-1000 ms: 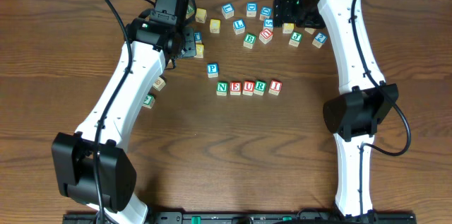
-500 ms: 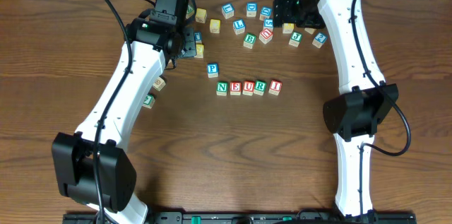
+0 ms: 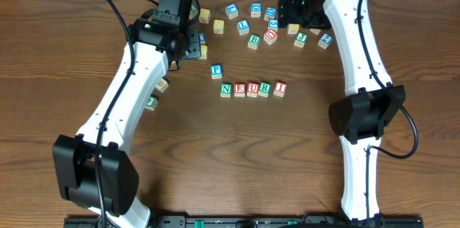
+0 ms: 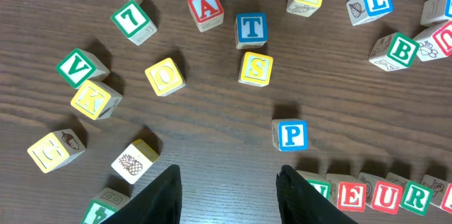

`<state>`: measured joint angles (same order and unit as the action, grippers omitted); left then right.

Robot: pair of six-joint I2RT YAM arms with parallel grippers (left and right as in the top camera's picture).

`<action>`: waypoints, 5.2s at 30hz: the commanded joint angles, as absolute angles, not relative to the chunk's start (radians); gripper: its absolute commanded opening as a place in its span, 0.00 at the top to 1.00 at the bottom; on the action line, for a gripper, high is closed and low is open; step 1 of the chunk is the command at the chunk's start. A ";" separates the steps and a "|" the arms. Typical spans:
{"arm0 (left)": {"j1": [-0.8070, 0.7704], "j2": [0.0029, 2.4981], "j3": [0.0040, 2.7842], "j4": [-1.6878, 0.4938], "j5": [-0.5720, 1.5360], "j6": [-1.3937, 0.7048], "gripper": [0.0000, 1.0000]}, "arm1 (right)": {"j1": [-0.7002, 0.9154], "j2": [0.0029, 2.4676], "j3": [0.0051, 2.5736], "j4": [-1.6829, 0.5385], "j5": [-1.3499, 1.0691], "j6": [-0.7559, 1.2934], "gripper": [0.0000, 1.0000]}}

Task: Spell out NEURIPS

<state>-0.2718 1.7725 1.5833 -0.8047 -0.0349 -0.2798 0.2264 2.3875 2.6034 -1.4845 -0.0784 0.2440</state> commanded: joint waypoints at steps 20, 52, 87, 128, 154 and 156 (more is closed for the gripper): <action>-0.288 1.779 1.588 -0.805 -0.033 -0.311 0.57 | 0.231 2.375 2.599 -1.488 -0.081 0.242 0.16; -0.294 1.792 1.588 -0.807 -0.033 -0.319 0.57 | 0.231 2.375 2.599 -1.497 -0.081 0.242 0.16; -0.400 1.915 1.555 -0.712 -0.033 -0.413 0.58 | 0.231 2.375 2.599 -1.501 -0.081 0.242 0.15; -0.424 2.132 1.555 -0.598 -0.102 -0.450 0.33 | 0.227 2.375 2.599 -1.504 -0.058 0.242 0.13; -0.422 2.136 1.557 -0.574 -0.097 -0.445 0.72 | 0.212 2.375 2.596 -1.497 -0.054 0.242 0.15; -0.423 2.114 1.558 -0.574 -0.097 -0.442 0.71 | 0.195 2.375 2.596 -1.491 -0.054 0.242 0.15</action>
<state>-0.4263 2.1563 1.5612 -0.5743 -0.0853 -0.4477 0.2207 2.3875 2.6022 -1.4967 -0.0662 0.2440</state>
